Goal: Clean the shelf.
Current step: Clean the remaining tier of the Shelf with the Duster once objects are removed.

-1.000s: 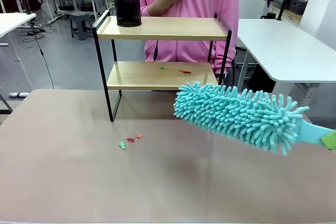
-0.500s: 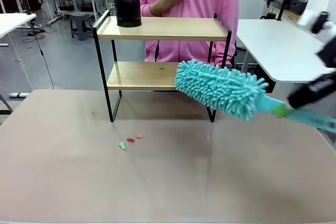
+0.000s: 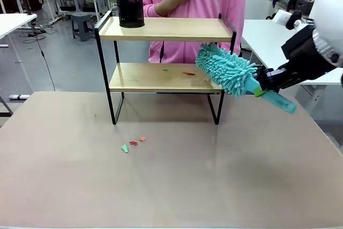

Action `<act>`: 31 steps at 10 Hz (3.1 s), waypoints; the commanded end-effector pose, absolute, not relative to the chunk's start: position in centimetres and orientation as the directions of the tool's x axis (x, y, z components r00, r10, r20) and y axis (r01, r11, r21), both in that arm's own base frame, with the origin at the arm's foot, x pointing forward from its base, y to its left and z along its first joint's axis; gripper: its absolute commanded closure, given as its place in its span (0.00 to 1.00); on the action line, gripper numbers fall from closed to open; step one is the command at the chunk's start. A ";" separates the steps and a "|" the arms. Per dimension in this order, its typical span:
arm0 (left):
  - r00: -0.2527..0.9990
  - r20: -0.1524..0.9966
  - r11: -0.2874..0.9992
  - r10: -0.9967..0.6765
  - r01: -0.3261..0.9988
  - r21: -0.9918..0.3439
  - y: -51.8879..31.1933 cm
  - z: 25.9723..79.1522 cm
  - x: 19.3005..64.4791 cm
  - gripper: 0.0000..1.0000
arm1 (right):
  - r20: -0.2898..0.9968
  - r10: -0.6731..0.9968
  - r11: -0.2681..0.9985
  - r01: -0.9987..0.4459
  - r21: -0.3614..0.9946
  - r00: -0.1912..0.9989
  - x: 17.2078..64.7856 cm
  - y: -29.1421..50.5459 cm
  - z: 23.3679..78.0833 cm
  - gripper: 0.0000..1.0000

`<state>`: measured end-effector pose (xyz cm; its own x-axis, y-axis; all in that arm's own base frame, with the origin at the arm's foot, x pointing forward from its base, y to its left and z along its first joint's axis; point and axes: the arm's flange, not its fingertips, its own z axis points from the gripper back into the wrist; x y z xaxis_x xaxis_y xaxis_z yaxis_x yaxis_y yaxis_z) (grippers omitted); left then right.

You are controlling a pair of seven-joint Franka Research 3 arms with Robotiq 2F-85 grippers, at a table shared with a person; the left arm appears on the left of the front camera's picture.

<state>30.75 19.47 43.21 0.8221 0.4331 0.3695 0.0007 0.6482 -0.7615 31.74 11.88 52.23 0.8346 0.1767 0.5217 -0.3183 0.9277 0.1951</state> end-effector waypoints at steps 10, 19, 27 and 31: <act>0.817 0.387 0.645 0.428 0.023 -0.764 19.4 43.1 30.6 0.00 | 0.620 -0.057 0.959 -0.129 0.251 0.783 36.8 19.4 46.5 0.88; 0.817 0.387 0.645 0.428 0.023 -0.764 19.4 43.1 30.6 0.00 | 0.532 0.054 0.915 -0.256 0.313 0.845 40.0 25.2 45.0 0.88; 0.817 0.387 0.645 0.428 0.023 -0.764 19.4 43.1 30.6 0.00 | 0.316 0.442 0.624 -0.540 0.564 0.840 39.3 22.1 46.2 0.88; 0.817 0.387 0.645 0.428 0.023 -0.764 19.4 43.1 30.6 0.00 | 0.263 0.613 0.323 -0.540 0.777 0.745 37.0 17.3 48.0 0.88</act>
